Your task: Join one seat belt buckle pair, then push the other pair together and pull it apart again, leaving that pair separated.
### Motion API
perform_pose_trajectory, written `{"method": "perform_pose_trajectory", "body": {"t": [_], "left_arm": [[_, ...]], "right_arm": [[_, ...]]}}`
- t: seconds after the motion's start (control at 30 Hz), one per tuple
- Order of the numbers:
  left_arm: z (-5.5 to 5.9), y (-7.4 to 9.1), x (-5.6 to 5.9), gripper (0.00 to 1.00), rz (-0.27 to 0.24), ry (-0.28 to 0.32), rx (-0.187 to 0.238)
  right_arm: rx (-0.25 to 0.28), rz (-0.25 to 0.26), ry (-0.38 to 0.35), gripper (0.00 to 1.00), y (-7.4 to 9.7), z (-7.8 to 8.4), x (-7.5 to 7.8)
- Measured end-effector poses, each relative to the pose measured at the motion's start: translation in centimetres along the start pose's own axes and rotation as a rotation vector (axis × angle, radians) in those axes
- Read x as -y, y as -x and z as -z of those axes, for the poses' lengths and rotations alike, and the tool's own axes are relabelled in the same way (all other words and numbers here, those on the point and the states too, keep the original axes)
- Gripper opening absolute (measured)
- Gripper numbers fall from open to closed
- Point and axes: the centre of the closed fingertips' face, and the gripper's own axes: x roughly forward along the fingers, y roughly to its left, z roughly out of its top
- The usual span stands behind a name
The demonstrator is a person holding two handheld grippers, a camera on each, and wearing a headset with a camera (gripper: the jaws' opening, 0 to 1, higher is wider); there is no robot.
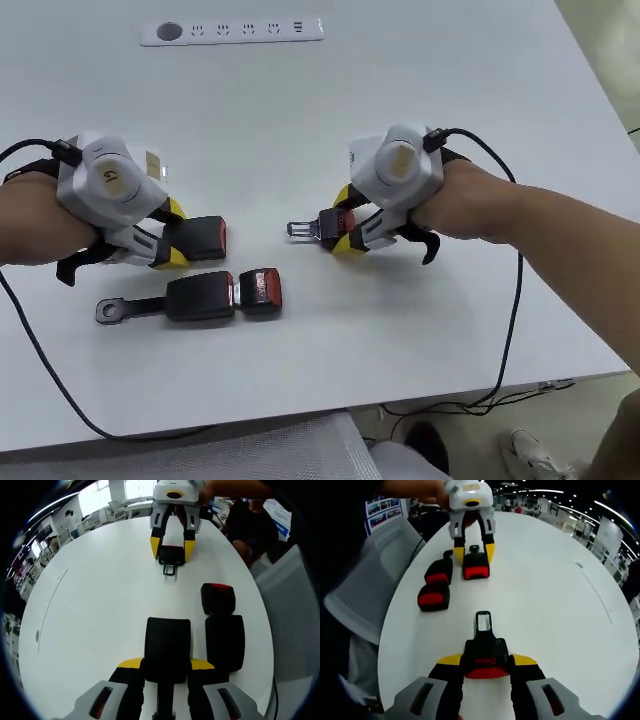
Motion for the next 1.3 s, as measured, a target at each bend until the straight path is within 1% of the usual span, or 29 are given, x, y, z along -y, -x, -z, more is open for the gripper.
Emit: {"method": "perform_pose_trajectory", "body": {"t": [0.1,0.33,0.57,0.77,0.8,1.0,1.13,1.2,1.23,1.3], "left_arm": [[0.3,-0.2,-0.4,0.33,0.002,0.0,-0.001],[0.7,-0.4,-0.7,0.33,0.0,0.005,0.006],[0.6,-0.4,-0.6,0.33,0.001,0.006,0.009],[0.3,-0.3,-0.4,0.33,-0.001,0.011,0.006],[0.3,-0.3,-0.3,0.33,-0.001,0.01,0.005],[0.1,-0.2,-0.2,0.33,0.0,0.01,0.006],[0.0,-0.2,-0.2,0.33,-0.002,0.016,0.01],[0.0,-0.2,-0.2,0.33,-0.003,0.018,0.012],[0.0,-0.1,-0.2,0.33,-0.005,0.023,0.014],[0.0,-0.1,-0.2,0.33,-0.006,0.023,0.015]], "right_arm": [[-0.002,0.001,-0.003,0.33,0.0,-0.1,0.1],[-0.003,0.009,-0.015,0.33,-0.3,-0.5,0.3],[0.004,0.021,-0.019,0.33,-1.1,-1.3,0.6],[0.014,0.013,-0.009,0.33,-1.9,-2.5,0.2],[0.016,0.011,-0.006,0.33,-2.1,-2.9,-0.1],[0.032,0.003,0.001,0.33,-3.0,-4.6,-0.7],[0.04,0.003,0.006,0.33,-3.7,-5.7,-0.8],[0.034,0.0,0.011,0.33,-4.0,-6.1,-0.9],[0.026,0.001,0.025,0.33,-4.2,-6.4,-1.0],[0.025,0.002,0.031,0.33,-4.4,-6.7,-1.2]]}}
